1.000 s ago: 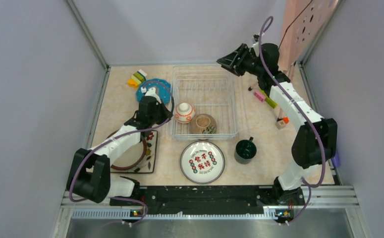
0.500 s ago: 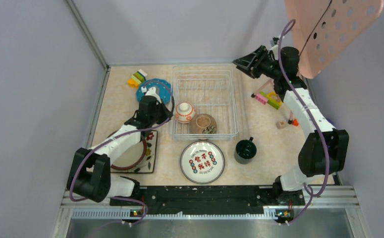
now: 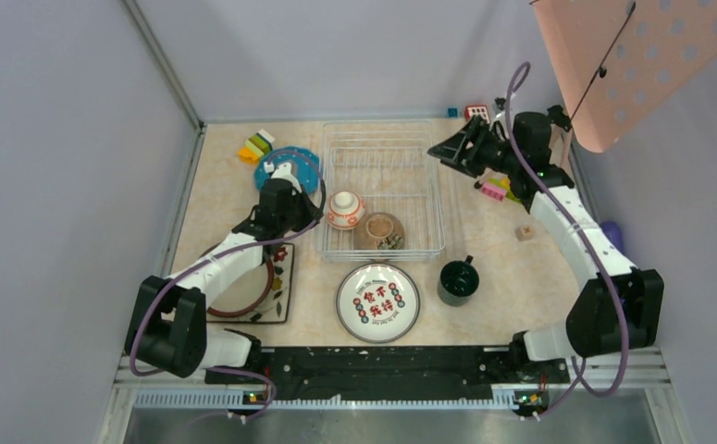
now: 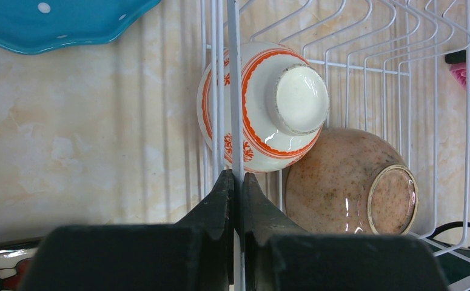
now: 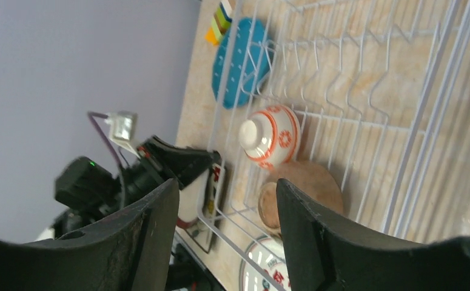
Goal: Load the mixed dishes into the dish rack
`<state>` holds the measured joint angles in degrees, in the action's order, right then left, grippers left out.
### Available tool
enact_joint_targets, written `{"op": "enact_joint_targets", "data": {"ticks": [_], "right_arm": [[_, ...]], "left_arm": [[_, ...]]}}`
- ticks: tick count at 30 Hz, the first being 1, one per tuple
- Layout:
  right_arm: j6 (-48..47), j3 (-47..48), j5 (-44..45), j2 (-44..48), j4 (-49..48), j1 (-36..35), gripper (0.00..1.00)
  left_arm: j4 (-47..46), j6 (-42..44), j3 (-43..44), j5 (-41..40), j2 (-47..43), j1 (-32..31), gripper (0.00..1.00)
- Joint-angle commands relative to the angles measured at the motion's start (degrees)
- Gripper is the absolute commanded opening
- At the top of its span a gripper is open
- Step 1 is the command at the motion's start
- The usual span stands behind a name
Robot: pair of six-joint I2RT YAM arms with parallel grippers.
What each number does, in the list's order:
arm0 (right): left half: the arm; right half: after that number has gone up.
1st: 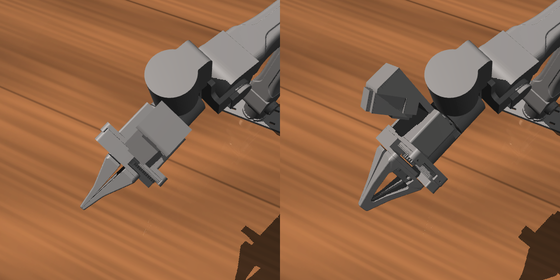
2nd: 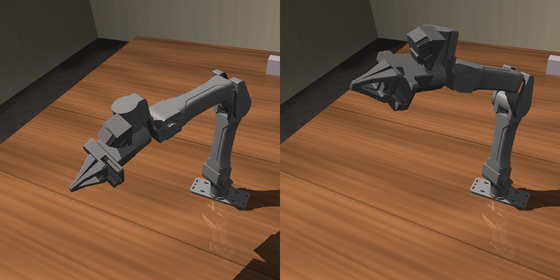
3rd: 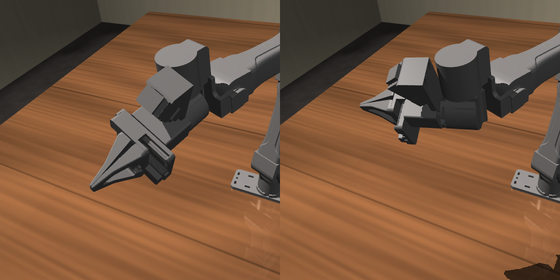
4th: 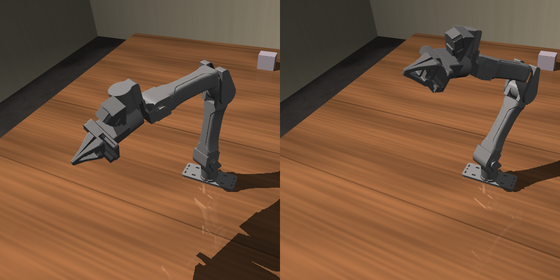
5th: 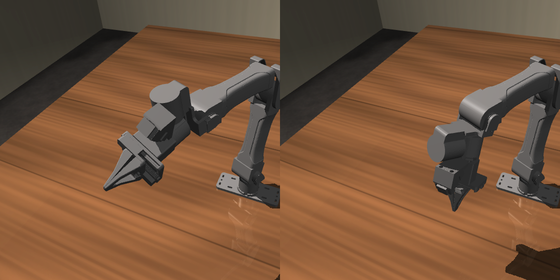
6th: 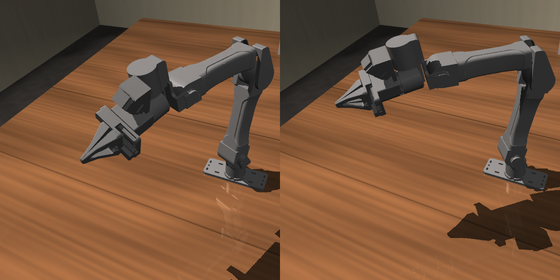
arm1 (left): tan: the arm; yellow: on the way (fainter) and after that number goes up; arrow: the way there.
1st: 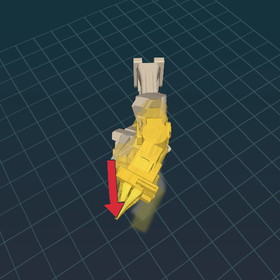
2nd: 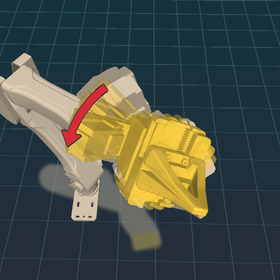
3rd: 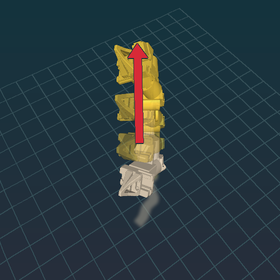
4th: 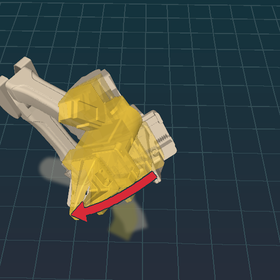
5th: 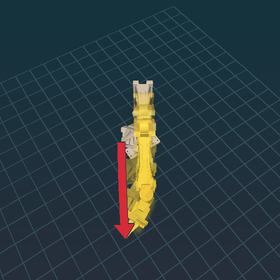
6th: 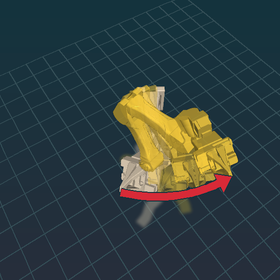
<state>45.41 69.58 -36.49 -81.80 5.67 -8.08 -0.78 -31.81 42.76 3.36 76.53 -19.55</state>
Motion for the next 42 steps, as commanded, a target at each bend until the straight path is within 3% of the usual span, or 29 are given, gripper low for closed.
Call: {"op": "enact_joint_targets", "data": {"ticks": [1, 5, 11, 17, 24, 35, 37, 40, 42], "right_arm": [[-10.6, -4.8, 9.3, 7.9, 10.6, -5.3, 0.6], [-16.7, -11.6, 22.5, 13.7, 18.1, -13.1, 0.61], [-14.5, -18.0, 35.1, 23.3, 27.3, -20.7, 0.58], [-8.0, -22.7, 46.5, 29.3, 36.0, -32.9, 0.57], [-3.1, -26.2, 52.0, 28.1, 39.6, -40.7, 0.55], [-4.8, -30.4, 51.3, 21.1, 32.9, -41.1, 0.45], [-5.1, -30.3, 51.4, 20.3, 32.8, -41.1, 0.35], [-5.2, -28.3, 52.2, 21.0, 36.1, -41.1, 0.06], [-5.0, -26.3, 53.8, 23.2, 39.7, -41.1, 0.0]], "left_arm": [[2.5, 0.7, -0.1, 0.3, 1.2, 0.0, 0.0], [2.5, 0.8, -0.3, -0.4, 0.7, 0.0, 0.0], [3.2, 0.4, -0.4, -2.6, 0.7, 0.0, 0.0], [4.0, -0.4, -0.5, -6.2, 0.2, 0.0, 0.0], [2.1, -0.5, -2.1, -5.3, -2.5, 0.1, 0.01], [1.6, 0.0, -2.4, -1.8, -4.1, 0.1, 0.17], [1.4, 0.2, -2.5, -0.8, -4.4, 0.1, 0.23], [0.4, 0.8, -3.2, 0.9, -5.5, 0.2, 0.35], [-0.9, 0.9, -3.8, 1.5, -6.2, 0.1, 0.41]]}}
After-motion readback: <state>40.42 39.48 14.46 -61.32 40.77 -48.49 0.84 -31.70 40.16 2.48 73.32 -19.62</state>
